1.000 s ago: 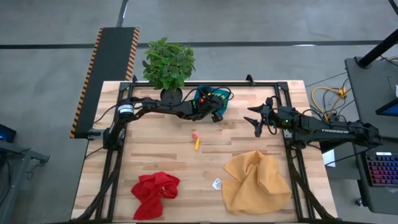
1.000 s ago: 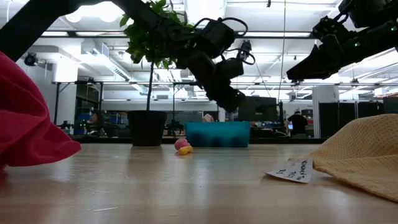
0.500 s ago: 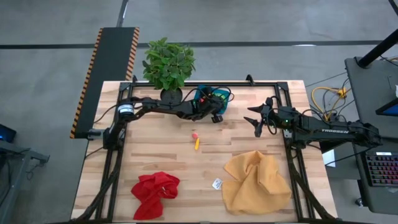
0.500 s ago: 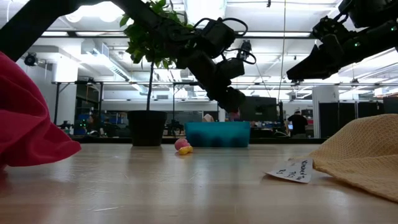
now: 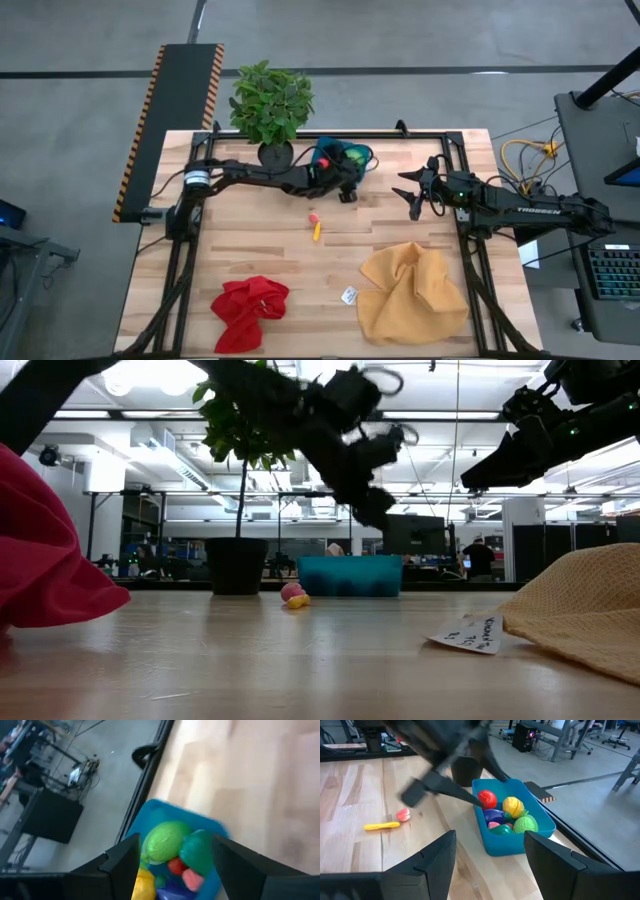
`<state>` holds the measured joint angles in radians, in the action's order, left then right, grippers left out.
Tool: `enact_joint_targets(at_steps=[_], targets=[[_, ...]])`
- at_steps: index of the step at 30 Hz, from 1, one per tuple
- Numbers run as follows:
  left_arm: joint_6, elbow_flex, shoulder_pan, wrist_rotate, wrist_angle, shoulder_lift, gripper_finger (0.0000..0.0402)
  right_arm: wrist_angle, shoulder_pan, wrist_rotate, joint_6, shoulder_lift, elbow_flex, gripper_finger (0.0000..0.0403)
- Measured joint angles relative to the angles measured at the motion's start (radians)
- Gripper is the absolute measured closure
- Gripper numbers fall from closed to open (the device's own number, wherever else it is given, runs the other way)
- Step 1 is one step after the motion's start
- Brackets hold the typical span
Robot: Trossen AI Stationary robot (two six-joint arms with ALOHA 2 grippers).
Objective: Pick and placing Produce into tupperware
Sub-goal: Put the pink peach into the blue bin
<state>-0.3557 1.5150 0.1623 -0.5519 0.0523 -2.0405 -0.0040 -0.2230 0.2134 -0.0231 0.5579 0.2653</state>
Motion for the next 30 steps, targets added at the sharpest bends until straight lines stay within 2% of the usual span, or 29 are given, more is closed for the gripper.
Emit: enact_joint_targets(at_steps=[7, 12, 16, 18, 20, 30], targets=[[-0.001, -0.006, -0.110, 0.002, 0.202, 0.093, 0.0178, -0.001, 0.000, 0.000, 0.000, 0.000, 0.000, 0.0177], [-0.027, -0.025, -0.168, 0.013, 0.403, 0.112, 0.0178, -0.008, 0.000, -0.001, 0.000, 0.000, 0.000, 0.0177], [-0.009, -0.030, -0.177, 0.131, 0.554, 0.112, 0.0178, -0.011, 0.000, -0.002, 0.000, 0.000, 0.000, 0.0177], [0.008, -0.039, -0.177, 0.218, 0.591, 0.112, 0.0178, -0.014, 0.000, -0.002, 0.000, 0.000, 0.000, 0.0177], [0.010, -0.055, -0.177, 0.255, 0.596, 0.112, 0.0178, -0.015, 0.000, -0.002, 0.001, 0.000, 0.000, 0.0177], [0.008, -0.066, -0.169, 0.279, 0.722, 0.112, 0.0178, -0.018, 0.000, -0.002, 0.003, 0.000, 0.000, 0.0177]])
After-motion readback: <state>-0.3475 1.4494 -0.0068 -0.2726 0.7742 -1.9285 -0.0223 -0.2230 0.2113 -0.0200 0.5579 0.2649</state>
